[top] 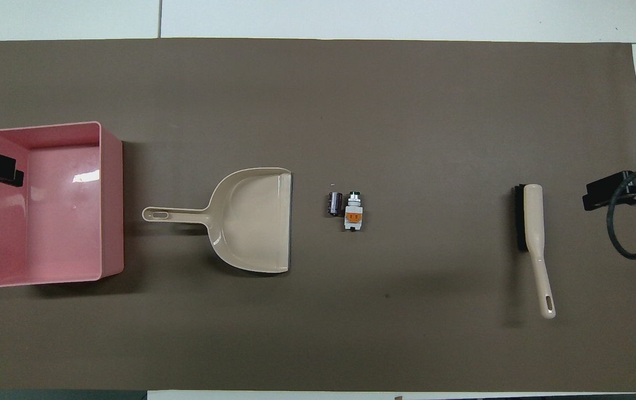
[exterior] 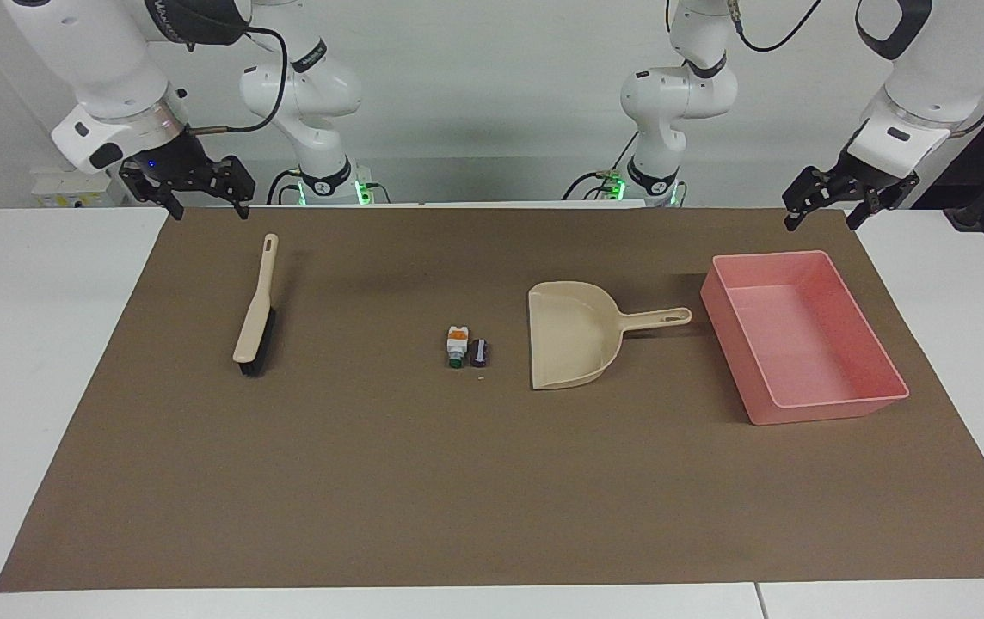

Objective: Clean e-waste and dump in bin

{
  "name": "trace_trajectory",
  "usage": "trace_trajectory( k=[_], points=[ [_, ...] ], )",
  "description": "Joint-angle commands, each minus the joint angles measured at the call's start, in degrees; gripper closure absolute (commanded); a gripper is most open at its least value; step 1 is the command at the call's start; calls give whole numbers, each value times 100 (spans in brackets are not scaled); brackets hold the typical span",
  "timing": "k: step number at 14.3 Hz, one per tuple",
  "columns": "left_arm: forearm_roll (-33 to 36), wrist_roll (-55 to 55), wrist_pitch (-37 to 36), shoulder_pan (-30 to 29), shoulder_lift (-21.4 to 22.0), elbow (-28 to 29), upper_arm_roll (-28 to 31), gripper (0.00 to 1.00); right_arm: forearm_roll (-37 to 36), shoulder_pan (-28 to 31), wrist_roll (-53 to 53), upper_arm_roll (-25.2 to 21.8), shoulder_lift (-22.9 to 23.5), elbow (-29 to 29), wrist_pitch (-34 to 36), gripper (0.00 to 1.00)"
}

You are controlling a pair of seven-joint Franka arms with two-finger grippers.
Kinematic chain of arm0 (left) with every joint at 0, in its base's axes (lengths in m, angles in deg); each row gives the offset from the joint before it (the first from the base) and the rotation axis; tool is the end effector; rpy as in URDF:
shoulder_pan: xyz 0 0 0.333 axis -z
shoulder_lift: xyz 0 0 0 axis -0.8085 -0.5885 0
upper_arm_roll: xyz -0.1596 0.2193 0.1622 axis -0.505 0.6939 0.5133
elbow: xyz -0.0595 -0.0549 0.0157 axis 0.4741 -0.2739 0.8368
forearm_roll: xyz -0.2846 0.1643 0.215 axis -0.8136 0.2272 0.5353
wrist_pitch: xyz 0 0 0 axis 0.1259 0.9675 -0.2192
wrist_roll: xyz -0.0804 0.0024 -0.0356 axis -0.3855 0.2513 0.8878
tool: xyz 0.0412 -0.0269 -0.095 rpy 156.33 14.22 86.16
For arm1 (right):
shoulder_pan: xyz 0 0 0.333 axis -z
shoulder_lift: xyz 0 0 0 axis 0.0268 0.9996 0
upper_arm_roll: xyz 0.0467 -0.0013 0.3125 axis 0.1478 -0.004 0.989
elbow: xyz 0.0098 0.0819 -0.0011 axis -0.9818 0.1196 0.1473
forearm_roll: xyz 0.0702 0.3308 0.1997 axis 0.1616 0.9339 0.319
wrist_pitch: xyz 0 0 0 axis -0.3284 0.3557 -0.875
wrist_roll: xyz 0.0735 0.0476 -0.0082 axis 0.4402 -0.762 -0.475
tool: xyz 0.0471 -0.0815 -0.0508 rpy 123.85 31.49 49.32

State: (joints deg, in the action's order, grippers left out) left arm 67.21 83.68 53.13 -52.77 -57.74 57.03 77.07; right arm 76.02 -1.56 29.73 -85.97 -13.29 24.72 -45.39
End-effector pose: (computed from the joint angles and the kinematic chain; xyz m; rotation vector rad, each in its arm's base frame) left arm 0.5384 -0.0118 0.6344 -3.1379 0.1036 0.0772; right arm 0.5138 -0.0128 0.6178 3.1336 -0.0200 -0.2001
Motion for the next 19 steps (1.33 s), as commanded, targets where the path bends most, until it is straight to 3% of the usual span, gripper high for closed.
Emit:
trace_trajectory(
  k=[1,10,12,14,16,19],
  points=[
    [-44,92,-64,40,56,63,45,1,103,64,-136,18,-102,96,-4,1],
    [-52,5,50,13,56,55,19,2,103,82,-100,18,-102,87,4,1],
    [-61,-511,243,75,91,229,2,2,103,73,-92,18,-102,122,31,1],
    [-70,-1932,384,92,144,335,1,2,103,82,-127,18,-137,183,40,1],
    [-70,-3110,682,127,187,493,-16,2,103,21,-57,18,-399,751,-187,1],
    [-70,-4675,1201,338,337,906,-16,2,112,73,-56,18,-1145,2446,-1337,1]
  ],
)
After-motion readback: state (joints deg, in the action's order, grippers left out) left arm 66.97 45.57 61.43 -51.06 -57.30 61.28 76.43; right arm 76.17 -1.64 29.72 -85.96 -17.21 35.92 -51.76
